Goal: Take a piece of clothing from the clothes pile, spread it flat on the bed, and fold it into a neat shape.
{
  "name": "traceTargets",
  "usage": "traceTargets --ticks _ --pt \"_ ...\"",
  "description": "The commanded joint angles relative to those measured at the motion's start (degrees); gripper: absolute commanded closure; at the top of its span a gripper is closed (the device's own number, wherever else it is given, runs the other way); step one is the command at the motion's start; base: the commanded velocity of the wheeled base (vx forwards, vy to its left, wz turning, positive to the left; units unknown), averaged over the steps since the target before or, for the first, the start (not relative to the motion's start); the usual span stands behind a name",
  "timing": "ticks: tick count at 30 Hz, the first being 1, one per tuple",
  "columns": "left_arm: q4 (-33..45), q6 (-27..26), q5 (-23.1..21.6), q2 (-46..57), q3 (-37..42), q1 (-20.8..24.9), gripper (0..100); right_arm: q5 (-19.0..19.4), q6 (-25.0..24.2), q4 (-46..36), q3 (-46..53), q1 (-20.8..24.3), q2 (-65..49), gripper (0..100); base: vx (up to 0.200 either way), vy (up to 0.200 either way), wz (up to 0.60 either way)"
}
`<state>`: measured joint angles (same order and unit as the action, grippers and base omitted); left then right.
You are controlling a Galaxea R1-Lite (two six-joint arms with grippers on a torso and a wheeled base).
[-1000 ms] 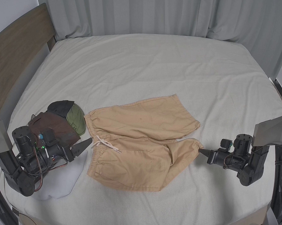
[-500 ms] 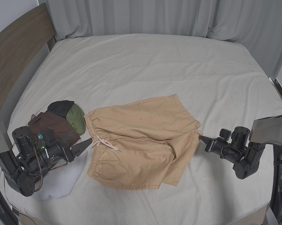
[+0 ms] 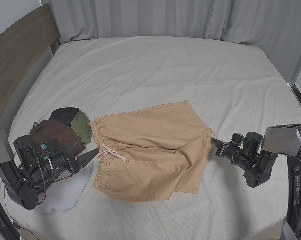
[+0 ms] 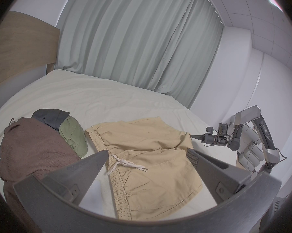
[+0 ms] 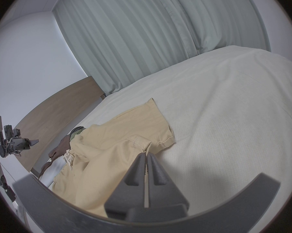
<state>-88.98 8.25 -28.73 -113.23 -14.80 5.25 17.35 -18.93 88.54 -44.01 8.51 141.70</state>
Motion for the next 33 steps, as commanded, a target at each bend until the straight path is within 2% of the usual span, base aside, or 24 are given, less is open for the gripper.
traceTargets --ticks 1,8,9,14,22,26,33 --pt "-0.05 0.01 -0.01 -0.33 -0.05 0.02 0 -0.03 0.04 0.14 -0.73 0.02 1.21 100 0.0 0.0 0.0" --pt "-0.05 0.01 -0.01 -0.33 -0.05 0.02 0 0.06 0.21 0.14 -0.55 0.1 0.94 100 0.0 0.0 0.0" --pt "-0.05 -0.08 -0.01 -0.33 -0.05 0.02 0 0.23 0.21 0.23 -0.46 0.1 0.86 0 0.0 0.0 0.0" --pt "-0.05 0.01 -0.01 -0.33 -0.05 0.02 0 0.49 0.21 0.32 1.82 0.54 -1.69 0 0.0 0.0 0.0" --pt "-0.05 0.01 -0.01 -0.06 -0.05 0.02 0 8.32 0.39 0.05 13.77 1.25 -8.37 0 0.0 0.0 0.0" --pt "-0.05 0.01 -0.01 -0.06 -0.05 0.02 0 12.62 2.5 0.05 18.26 1.69 -9.08 0 0.0 0.0 0.0" --pt "-0.05 0.01 -0.01 -0.15 -0.05 0.02 0 15.88 4.52 -0.03 22.39 3.44 -8.29 0 0.0 0.0 0.0"
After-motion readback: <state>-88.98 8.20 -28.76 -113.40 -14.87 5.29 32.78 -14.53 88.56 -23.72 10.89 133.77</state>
